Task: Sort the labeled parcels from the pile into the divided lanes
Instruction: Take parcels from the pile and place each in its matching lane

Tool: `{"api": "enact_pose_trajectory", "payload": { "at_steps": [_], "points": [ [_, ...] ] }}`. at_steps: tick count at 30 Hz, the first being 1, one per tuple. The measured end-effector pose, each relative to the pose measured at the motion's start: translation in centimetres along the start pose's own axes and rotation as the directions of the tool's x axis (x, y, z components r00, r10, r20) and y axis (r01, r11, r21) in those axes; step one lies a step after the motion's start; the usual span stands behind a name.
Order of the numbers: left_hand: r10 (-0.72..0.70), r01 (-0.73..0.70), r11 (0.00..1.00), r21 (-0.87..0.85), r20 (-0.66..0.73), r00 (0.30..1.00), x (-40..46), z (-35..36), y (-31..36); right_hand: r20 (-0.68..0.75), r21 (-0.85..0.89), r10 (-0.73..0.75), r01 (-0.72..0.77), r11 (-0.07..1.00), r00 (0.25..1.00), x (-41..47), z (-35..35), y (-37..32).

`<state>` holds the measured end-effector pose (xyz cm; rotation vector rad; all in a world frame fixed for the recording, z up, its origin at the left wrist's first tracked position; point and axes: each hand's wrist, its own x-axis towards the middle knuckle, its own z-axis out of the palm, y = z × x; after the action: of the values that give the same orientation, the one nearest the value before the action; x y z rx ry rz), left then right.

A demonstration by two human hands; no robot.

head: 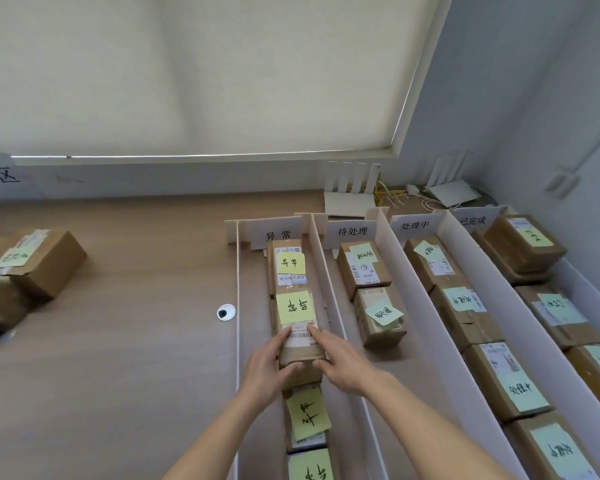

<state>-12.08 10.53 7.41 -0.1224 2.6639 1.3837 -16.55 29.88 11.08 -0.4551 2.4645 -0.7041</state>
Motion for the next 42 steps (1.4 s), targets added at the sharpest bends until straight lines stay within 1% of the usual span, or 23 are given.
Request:
{"api": "enact_pose_trajectory", "payload": {
  "at_steps": [4,11,18,23,26,31,35,39,42],
  "points": [
    [-0.025,0.026,1.000,0.012,-0.034,0.999,0.7,0.0,-0.1,0.004,-0.023,-0.021,0.021,1.000,1.000,1.0,-0.3,0.3],
    [-0.053,0.054,0.998,0.020,-0.050,0.997,1.2,0.4,0.2,0.011,-0.026,-0.031,0.031,0.999,0.999,1.8,-0.8,0.6],
    [-0.099,0.100,0.994,0.048,-0.032,0.995,0.9,-0.2,0.8,0.033,-0.035,-0.035,0.036,0.999,0.999,0.9,-2.0,-0.3],
    [-0.077,0.082,0.994,0.072,-0.072,0.994,-0.2,-1.8,2.6,0.004,-0.124,-0.048,0.048,0.991,0.999,-1.1,-4.7,-1.9],
    [-0.049,0.067,0.988,0.142,-0.123,0.991,-0.9,-4.1,4.2,-0.015,-0.208,-0.081,0.076,0.975,0.997,-1.8,-6.3,-3.7],
    [-0.041,0.110,0.956,0.273,-0.245,0.969,-3.9,-9.7,5.8,-0.016,-0.313,-0.175,0.161,0.936,0.985,-2.7,-7.8,-8.8],
    [-0.069,0.202,0.914,0.351,-0.355,0.932,-8.5,-15.8,6.2,0.003,-0.382,-0.290,0.269,0.884,0.957,-2.7,-7.5,-15.4],
    [-0.116,0.287,0.900,0.329,-0.454,0.884,-14.3,-23.2,4.9,0.046,-0.443,-0.397,0.375,0.814,0.917,-3.8,-5.8,-24.3],
    [-0.129,0.354,0.880,0.318,-0.558,0.820,-19.5,-29.0,4.0,0.070,-0.476,-0.465,0.439,0.761,0.882,-5.3,-4.2,-31.6]
  ]
}}
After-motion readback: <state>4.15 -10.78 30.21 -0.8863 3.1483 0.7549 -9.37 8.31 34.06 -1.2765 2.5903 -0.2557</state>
